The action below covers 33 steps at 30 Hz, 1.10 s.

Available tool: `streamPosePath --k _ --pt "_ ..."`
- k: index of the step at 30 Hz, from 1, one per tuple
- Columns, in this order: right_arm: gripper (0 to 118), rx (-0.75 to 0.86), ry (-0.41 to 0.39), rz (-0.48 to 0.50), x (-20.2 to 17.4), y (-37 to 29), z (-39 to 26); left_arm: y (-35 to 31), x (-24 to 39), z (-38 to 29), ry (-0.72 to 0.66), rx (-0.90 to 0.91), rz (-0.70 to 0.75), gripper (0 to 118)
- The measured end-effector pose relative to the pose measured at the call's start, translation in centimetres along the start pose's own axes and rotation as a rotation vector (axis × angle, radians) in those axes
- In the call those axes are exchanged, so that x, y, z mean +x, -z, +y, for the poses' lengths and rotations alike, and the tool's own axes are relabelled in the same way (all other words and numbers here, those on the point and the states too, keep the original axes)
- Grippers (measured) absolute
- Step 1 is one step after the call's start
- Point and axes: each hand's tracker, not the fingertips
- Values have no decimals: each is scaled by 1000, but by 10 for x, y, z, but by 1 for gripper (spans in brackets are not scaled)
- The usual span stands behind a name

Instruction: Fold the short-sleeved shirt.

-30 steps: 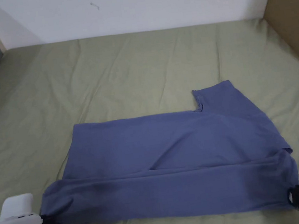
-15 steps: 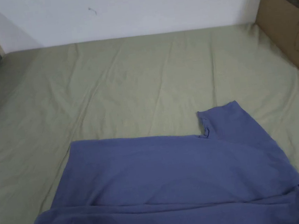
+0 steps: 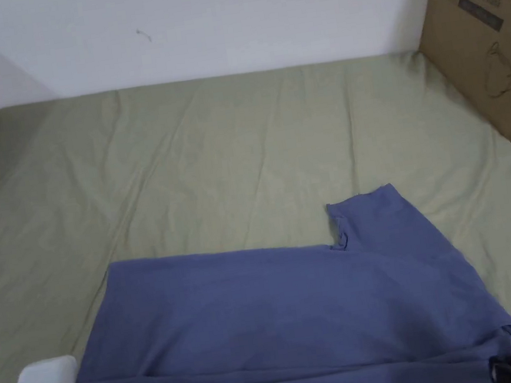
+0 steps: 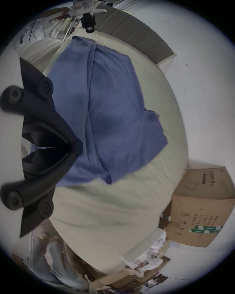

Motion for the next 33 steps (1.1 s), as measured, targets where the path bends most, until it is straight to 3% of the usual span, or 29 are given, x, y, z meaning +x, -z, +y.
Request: streamPosePath --k 3,6,7,8,9,10,11,16,19,22,23,25,26,30,33 --pt "0 -11 23 36 -4 15 9 14 5 1 -20 -48 -35 0" --pt "0 59 -35 33 0 31 50 21 9 12 27 -54 -3 0" --pt "13 63 -45 31 4 40 72 23 9 16 27 -51 1 0" --pt "59 60 -41 33 7 50 91 25 8 20 21 -46 -2 0" --pt "91 53 -54 18 10 64 112 27 7 26 8 -43 -14 0" --pt "102 78 -59 11 15 77 132 29 8 31 -1 -43 -22 0" --pt "102 99 -58 13 20 89 149 31 8 33 -4 -38 -23 0" --pt "102 -44 -44 -43 47 176 215 47 14 41 11 -66 -17 0" --pt "82 -150 -98 -124 54 214 217 55 13 42 16 -83 -9 0" --pt "76 -136 -65 -108 45 210 208 59 11 42 14 -98 -3 0" --pt "61 -141 -67 -107 44 208 211 60 11 43 16 -100 -4 0" --pt "15 -120 -71 -129 35 198 210 61 11 46 23 -102 3 0" --pt "2 -116 -70 -121 34 196 211 61 11 48 27 -99 5 0" --pt "2 -114 -51 -107 26 194 210 58 7 61 18 -77 -3 0" --pt "2 -107 18 -75 33 189 210 62 2 76 5 -64 -1 0"
